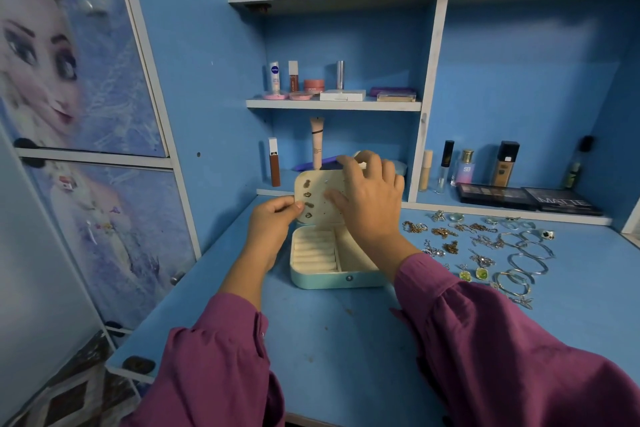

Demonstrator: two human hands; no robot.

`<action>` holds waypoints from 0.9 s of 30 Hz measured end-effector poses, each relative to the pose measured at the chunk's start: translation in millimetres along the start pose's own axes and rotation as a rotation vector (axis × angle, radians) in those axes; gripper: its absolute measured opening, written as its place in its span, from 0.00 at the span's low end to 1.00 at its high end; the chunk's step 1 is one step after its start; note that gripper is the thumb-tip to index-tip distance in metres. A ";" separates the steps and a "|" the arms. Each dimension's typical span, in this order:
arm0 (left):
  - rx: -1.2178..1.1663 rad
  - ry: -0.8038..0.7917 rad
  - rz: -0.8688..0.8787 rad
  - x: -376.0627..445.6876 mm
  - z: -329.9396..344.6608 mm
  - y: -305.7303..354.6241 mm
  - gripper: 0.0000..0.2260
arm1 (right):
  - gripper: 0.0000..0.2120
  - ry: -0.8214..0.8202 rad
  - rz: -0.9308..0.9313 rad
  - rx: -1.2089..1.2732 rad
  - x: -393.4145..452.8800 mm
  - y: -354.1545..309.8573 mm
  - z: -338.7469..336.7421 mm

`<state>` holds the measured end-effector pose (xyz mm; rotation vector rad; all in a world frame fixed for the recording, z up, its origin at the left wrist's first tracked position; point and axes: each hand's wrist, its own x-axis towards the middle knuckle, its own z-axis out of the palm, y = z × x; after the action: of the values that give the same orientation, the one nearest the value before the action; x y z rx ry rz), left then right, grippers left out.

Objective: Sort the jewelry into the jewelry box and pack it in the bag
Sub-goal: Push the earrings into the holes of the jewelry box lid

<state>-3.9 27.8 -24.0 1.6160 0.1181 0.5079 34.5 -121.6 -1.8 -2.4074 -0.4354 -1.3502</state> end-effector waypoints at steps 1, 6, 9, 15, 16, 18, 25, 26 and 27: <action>0.015 0.003 -0.013 -1.0 -0.3 2.5 0.04 | 0.24 0.003 -0.019 -0.019 1.5 1.0 -0.9; -0.203 -0.126 -0.189 -4.4 -2.3 15.3 0.08 | 0.18 0.029 -0.073 -0.038 3.8 4.3 -4.2; -0.297 -0.225 -0.254 -8.3 -2.0 20.9 0.14 | 0.17 0.060 -0.134 -0.034 -0.1 7.0 -7.3; -0.406 -0.291 -0.341 -8.1 -7.4 20.9 0.12 | 0.13 0.093 -0.242 -0.059 -11.1 12.4 -13.1; -0.423 -0.305 -0.362 -8.2 -8.3 21.5 0.11 | 0.12 0.096 -0.266 -0.056 -13.3 13.3 -14.3; -0.468 -0.332 -0.406 -8.3 -10.5 21.7 0.09 | 0.12 0.096 -0.306 -0.058 -17.7 14.6 -16.6; -0.592 -0.387 -0.540 -9.2 -14.6 20.9 0.08 | 0.10 0.086 -0.344 -0.055 -28.2 14.4 -20.5; -0.598 -0.387 -0.552 -9.1 -14.7 20.7 0.08 | 0.10 0.079 -0.350 -0.055 -29.1 14.3 -21.8; -0.601 -0.386 -0.560 -9.5 -14.6 21.1 0.08 | 0.10 0.070 -0.356 -0.050 -29.7 14.5 -23.1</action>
<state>-22.8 35.2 -5.6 0.9992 0.1083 -0.1983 8.5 -147.5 -18.2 -2.3923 -0.8527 -1.5999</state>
